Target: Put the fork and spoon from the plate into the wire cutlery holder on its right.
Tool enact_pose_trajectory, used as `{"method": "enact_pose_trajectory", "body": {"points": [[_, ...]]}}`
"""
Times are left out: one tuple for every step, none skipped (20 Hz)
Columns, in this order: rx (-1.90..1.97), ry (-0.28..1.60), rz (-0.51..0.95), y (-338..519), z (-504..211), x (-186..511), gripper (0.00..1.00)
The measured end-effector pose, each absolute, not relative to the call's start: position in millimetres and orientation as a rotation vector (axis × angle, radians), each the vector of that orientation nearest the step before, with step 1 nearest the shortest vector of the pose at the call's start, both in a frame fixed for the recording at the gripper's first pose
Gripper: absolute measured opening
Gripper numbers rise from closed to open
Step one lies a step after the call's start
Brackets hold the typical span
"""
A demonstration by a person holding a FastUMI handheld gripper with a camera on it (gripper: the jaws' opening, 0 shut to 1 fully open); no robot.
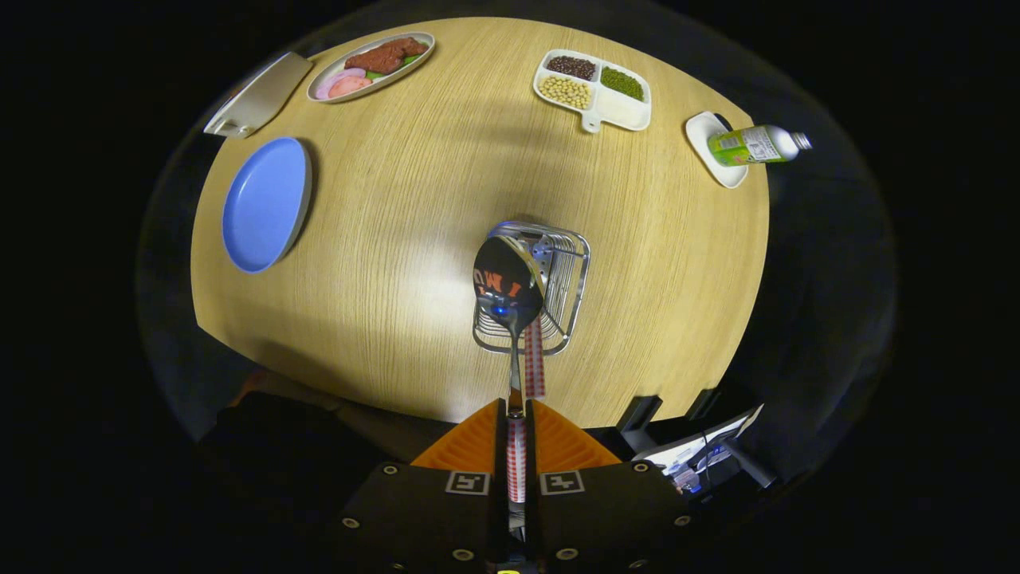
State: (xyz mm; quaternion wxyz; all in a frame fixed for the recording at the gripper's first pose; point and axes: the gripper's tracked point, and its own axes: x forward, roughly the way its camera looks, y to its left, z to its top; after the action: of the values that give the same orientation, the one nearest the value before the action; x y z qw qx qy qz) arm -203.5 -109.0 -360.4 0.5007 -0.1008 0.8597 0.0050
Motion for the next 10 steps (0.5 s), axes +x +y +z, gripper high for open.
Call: {"method": "enact_pose_trajectory", "body": {"points": [[-0.274,2.097,0.024,-113,-362,-204,0.08],[-0.303,2.116,0.038,-115,-363,-204,0.08],[-0.329,2.140,0.054,-118,-364,-206,0.08],[-0.351,2.166,0.072,-121,-366,-209,0.08],[-0.376,2.191,0.084,-123,-368,-209,0.08],[-0.408,2.213,0.097,-127,-371,-208,0.09],[-0.437,2.231,0.105,-131,-374,-206,0.08],[-0.465,2.243,0.110,-129,-375,-205,0.08],[-0.480,2.256,0.117,-129,-376,-203,0.08],[-0.489,2.271,0.134,-127,-378,-201,0.09]]}}
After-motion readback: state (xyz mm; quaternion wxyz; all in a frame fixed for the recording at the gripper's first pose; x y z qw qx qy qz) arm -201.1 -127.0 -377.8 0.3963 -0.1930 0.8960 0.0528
